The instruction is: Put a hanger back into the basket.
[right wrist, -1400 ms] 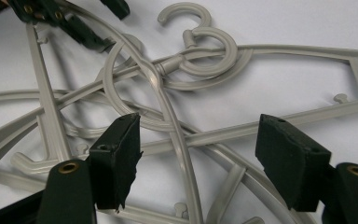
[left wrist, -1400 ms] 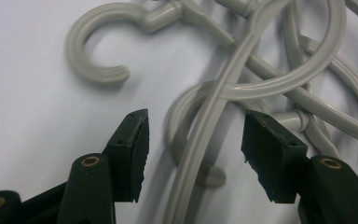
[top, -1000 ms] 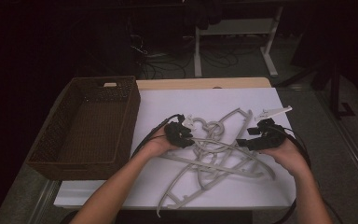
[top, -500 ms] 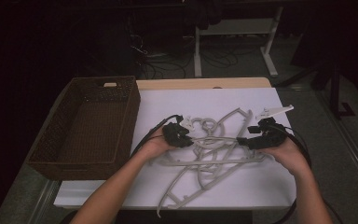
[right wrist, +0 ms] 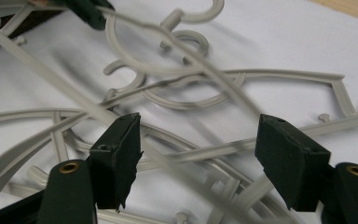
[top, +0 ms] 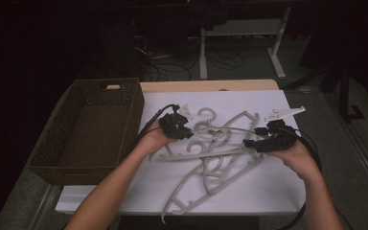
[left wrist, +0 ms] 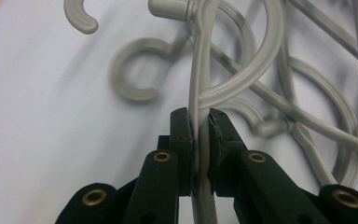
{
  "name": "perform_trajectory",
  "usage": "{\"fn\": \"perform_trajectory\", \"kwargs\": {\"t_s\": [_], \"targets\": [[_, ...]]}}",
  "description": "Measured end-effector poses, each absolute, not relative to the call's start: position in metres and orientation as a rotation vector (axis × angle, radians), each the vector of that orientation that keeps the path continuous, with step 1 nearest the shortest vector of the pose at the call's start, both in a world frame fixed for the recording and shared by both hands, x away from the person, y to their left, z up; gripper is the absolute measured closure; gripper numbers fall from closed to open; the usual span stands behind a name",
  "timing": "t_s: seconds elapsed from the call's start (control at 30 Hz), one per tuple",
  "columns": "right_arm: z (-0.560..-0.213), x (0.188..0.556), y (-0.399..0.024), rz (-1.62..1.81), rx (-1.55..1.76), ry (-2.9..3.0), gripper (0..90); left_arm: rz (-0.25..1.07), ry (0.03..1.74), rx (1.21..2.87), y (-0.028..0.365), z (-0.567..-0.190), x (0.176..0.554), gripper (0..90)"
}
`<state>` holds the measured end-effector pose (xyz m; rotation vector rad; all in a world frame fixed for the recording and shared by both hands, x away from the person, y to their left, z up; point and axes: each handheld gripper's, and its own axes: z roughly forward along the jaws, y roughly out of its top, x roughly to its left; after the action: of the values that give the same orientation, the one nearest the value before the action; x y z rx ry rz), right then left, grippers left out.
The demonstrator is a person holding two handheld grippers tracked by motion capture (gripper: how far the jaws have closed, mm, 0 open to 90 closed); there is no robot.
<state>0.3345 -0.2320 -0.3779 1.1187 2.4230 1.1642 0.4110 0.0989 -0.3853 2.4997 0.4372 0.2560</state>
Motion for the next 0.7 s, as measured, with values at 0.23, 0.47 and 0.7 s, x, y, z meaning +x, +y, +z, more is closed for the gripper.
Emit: {"fn": "perform_trajectory", "kwargs": {"t_s": [0.23, 0.47, 0.7], "targets": [[-0.376, 0.334, -0.233, 1.172, 1.113, 2.418, 30.4, 0.328, 0.540, 2.420, 0.113, -0.346, 0.418, 82.1], [-0.380, 0.336, -0.231, 1.168, 1.122, 2.429, 30.0, 0.373, 0.625, 2.362, 0.131, -0.303, 0.420, 82.1], [-0.384, 0.339, -0.226, 1.182, 1.119, 2.444, 26.3, 0.443, 0.691, 2.323, 0.165, -0.262, 0.417, 82.1]]}}
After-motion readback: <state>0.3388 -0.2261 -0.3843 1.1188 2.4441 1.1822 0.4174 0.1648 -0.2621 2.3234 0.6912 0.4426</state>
